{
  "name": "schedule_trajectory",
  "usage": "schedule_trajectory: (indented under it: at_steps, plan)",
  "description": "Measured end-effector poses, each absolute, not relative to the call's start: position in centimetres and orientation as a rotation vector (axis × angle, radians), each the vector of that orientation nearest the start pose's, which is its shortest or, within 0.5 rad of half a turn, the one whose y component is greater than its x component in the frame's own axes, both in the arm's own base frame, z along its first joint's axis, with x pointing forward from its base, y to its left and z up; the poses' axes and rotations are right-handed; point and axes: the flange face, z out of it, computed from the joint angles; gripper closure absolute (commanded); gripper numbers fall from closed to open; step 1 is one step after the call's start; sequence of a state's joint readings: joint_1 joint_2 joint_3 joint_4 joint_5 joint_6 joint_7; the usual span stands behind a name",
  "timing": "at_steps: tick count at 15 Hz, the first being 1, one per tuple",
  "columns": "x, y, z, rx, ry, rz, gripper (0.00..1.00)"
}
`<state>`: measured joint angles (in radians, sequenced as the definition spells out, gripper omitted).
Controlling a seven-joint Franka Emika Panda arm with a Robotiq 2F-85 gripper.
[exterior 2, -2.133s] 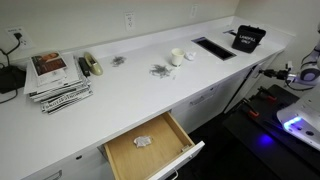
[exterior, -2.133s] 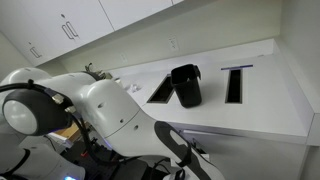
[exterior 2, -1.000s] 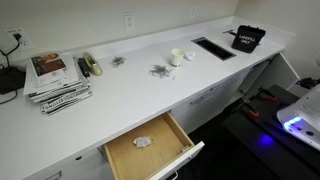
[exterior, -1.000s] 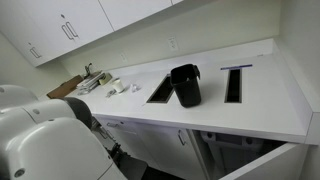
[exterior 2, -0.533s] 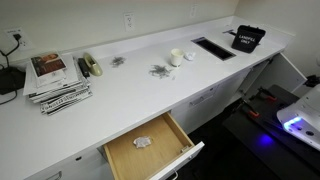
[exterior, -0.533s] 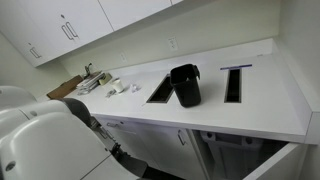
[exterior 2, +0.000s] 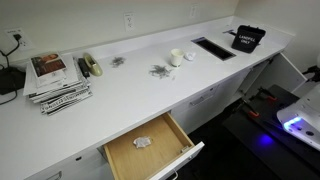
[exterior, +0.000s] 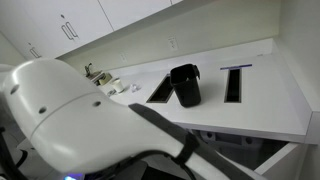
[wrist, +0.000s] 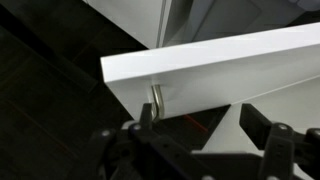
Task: Open the right door to the cupboard on the right
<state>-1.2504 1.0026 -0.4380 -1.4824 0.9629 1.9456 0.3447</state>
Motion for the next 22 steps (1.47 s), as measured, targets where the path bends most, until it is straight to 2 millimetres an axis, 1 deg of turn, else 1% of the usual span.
schedule_trajectory:
  at_steps: [2, 5, 8, 12, 13, 14, 15, 16, 17, 22]
  plan:
    - [2.1, -66.3, 11.2, -0.903, 2.549, 0.018, 0.0]
    - [3.1, -65.0, 14.8, -0.978, 2.654, -0.047, 0.0]
    - [4.1, -62.6, 17.5, -1.054, 2.715, -0.101, 0.0]
    - [5.5, -59.0, 20.3, -1.151, 2.748, -0.151, 0.0]
    - [6.0, -58.0, 20.8, -1.184, 2.738, -0.144, 0.25]
    - [6.5, -57.2, 21.2, -1.212, 2.724, -0.132, 0.28]
    - [7.1, -56.5, 21.5, -1.237, 2.707, -0.122, 0.34]
    - [7.8, -55.8, 21.6, -1.257, 2.692, -0.112, 0.44]
    - [8.6, -55.3, 21.5, -1.272, 2.68, -0.1, 0.51]
    - [13.4, -53.5, 19.4, -1.285, 2.665, -0.025, 0.88]
